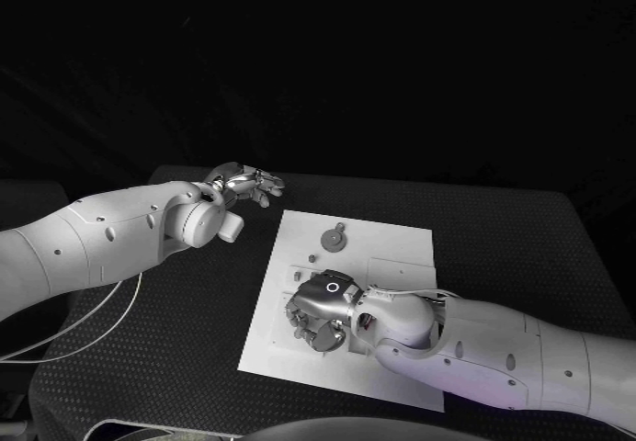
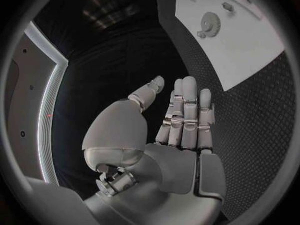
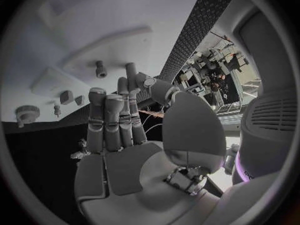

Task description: Assemble the parts on the task board

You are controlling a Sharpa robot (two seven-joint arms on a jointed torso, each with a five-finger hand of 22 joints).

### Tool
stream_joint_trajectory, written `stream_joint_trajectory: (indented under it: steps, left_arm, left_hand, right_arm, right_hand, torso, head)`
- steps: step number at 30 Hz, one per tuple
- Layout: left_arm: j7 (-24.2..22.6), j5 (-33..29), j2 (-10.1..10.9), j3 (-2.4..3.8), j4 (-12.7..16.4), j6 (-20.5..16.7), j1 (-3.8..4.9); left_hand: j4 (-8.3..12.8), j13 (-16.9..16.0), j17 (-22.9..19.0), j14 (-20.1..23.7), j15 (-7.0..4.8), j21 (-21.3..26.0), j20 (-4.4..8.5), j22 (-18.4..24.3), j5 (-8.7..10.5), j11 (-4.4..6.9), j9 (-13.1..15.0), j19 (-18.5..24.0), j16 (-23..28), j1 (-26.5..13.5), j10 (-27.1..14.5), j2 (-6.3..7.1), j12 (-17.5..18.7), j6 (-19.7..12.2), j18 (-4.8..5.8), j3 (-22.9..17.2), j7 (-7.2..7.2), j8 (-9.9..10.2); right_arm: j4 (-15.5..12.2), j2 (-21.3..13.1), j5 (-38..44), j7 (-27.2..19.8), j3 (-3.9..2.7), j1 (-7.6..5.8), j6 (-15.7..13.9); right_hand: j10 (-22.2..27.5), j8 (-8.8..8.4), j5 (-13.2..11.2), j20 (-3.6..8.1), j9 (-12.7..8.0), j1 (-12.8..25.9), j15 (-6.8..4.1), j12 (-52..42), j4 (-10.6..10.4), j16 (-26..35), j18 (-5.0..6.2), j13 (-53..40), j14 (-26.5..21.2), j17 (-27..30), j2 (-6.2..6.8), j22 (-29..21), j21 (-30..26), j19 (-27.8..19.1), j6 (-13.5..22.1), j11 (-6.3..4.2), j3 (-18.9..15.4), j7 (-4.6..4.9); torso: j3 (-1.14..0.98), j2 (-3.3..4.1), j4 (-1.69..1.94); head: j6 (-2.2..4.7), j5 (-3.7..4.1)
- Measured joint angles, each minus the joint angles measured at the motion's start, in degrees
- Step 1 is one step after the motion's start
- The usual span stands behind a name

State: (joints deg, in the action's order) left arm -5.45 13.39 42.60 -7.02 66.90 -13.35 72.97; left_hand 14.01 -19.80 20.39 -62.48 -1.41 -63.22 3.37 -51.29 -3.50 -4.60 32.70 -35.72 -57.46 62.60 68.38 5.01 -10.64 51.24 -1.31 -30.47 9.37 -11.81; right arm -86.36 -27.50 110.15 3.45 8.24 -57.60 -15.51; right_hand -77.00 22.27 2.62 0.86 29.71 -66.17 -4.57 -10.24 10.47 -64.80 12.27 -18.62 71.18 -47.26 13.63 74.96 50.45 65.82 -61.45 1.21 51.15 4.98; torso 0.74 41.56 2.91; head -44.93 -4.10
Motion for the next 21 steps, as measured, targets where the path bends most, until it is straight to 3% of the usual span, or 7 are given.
stream_joint_trajectory:
  steps: [21]
  left_arm:
    - [0.1, 0.0, -0.1, 0.0, 0.0, 0.1, 0.0]
  left_hand:
    - [0.0, 0.0, 0.0, -0.2, -0.01, 0.0, 0.0, 0.0, 0.0, 0.0, 0.0, 0.0, 0.0, 0.0, 0.0, 0.0, -0.2, -0.1, 0.0, 0.0, -0.07, -0.2]
  right_arm:
    - [0.6, 1.1, 0.7, 0.7, 0.91, -0.07, 0.1]
  right_hand:
    - [0.0, -0.17, 0.0, 0.0, 0.0, 0.0, -0.04, 0.0, 0.3, 0.0, -0.03, -0.1, 0.3, -0.1, -0.04, 0.0, 0.2, 0.0, 0.1, 0.0, 0.0, 0.05]
  torso:
    - [0.03, -0.03, 0.0]
  head:
    - [-0.08, 0.07]
